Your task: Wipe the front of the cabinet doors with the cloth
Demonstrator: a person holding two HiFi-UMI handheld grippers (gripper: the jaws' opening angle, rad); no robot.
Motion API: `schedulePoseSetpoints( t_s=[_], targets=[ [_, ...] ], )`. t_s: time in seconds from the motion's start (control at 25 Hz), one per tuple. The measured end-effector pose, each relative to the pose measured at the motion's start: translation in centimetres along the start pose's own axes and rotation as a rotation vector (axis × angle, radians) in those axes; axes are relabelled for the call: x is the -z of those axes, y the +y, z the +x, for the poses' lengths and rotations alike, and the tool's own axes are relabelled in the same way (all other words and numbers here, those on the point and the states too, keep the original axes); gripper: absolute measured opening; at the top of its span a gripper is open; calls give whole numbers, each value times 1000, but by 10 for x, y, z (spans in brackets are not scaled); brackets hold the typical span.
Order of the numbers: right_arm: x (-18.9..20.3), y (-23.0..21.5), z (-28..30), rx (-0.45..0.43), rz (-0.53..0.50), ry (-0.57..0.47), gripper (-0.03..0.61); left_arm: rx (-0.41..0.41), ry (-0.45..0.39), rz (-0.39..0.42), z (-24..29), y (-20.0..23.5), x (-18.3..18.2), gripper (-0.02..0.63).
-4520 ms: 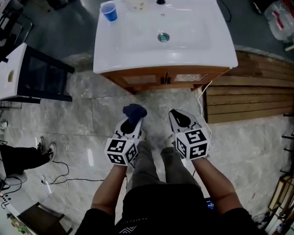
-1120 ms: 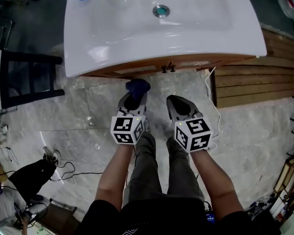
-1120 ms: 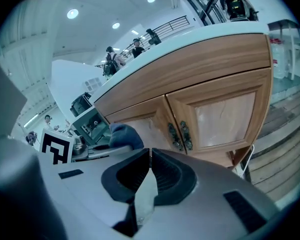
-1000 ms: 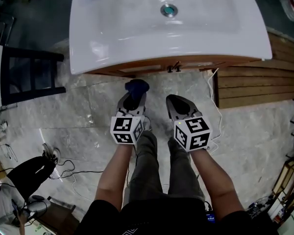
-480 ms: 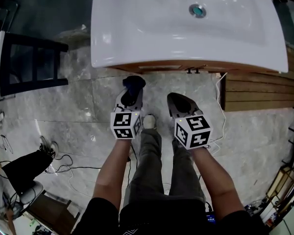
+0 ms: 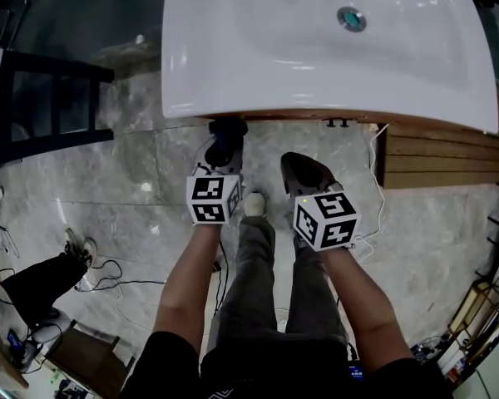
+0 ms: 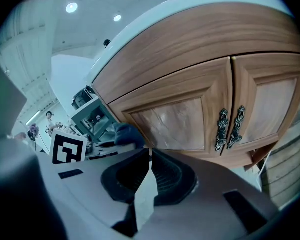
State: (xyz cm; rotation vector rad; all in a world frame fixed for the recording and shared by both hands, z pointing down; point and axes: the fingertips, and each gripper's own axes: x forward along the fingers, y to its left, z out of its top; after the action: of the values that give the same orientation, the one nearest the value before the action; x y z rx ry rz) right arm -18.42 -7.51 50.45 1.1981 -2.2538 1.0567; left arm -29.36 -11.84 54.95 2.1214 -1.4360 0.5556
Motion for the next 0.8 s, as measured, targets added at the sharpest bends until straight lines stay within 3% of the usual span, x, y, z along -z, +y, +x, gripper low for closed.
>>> schedulePoseSetpoints(
  t_s=[0.36,0.8],
  targets=[
    [2,-32,-17,36,39,-25,41,55,9,21,20,-33,-1,103],
    [13,-92,-63,89,103,-53,41,130,23,72,53,-111,-5,103]
  ],
)
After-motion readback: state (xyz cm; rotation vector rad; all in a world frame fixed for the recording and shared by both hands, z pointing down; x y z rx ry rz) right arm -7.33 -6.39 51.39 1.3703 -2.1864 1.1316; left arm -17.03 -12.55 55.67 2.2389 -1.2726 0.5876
